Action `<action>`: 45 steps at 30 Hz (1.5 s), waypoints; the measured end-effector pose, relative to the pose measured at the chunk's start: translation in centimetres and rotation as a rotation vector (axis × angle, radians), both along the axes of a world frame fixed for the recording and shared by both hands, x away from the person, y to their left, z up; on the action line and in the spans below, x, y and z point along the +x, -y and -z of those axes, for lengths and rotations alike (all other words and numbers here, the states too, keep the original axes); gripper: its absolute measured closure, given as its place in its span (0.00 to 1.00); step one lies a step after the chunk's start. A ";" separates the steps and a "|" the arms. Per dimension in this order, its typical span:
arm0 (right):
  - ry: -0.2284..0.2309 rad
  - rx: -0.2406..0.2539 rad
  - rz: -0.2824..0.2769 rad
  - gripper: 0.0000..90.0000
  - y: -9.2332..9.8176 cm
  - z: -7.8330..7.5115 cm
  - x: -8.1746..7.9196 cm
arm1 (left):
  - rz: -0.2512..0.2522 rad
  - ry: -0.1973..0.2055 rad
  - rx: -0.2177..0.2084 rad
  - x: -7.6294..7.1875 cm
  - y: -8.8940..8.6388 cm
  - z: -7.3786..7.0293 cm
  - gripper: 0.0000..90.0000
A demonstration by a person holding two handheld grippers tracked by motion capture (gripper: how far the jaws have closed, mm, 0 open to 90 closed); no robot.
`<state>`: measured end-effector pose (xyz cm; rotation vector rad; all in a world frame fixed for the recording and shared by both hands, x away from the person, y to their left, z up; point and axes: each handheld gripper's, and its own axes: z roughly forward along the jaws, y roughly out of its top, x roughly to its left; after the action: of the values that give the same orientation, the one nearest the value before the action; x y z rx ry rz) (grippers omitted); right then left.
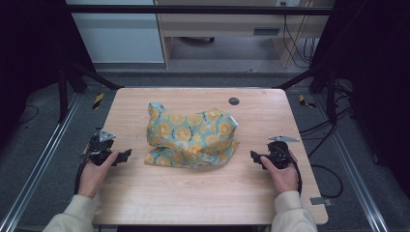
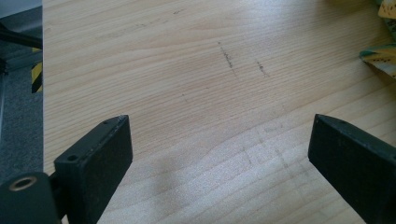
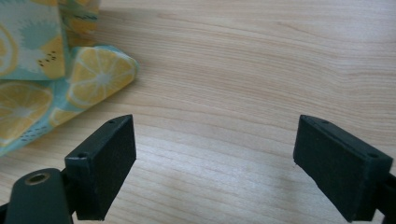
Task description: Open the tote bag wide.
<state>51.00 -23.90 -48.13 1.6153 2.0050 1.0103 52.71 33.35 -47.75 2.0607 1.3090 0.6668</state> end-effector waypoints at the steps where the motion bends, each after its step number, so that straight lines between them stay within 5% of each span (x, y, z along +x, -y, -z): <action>1: 0.002 -0.008 -0.008 0.14 -0.1 -0.1 0.0 | 0.000 -0.001 0.000 0.0 0.0 0.0 0.07; 14: 0.016 0.008 -0.105 0.15 -1.9 -3.1 0.8 | 0.000 0.000 -0.005 -0.3 0.1 0.0 0.07; 32: 0.106 -0.053 -0.238 0.20 -6.0 -10.6 3.2 | -0.004 0.007 0.004 -0.3 0.0 0.1 0.07; 45: 0.120 -0.072 -0.330 0.13 -9.9 -12.0 5.4 | -0.008 0.023 -0.007 -0.4 0.0 0.0 0.08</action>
<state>56.38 -14.01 -36.11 1.1803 2.2413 1.1039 52.33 33.38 -47.75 2.0368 1.3059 0.6866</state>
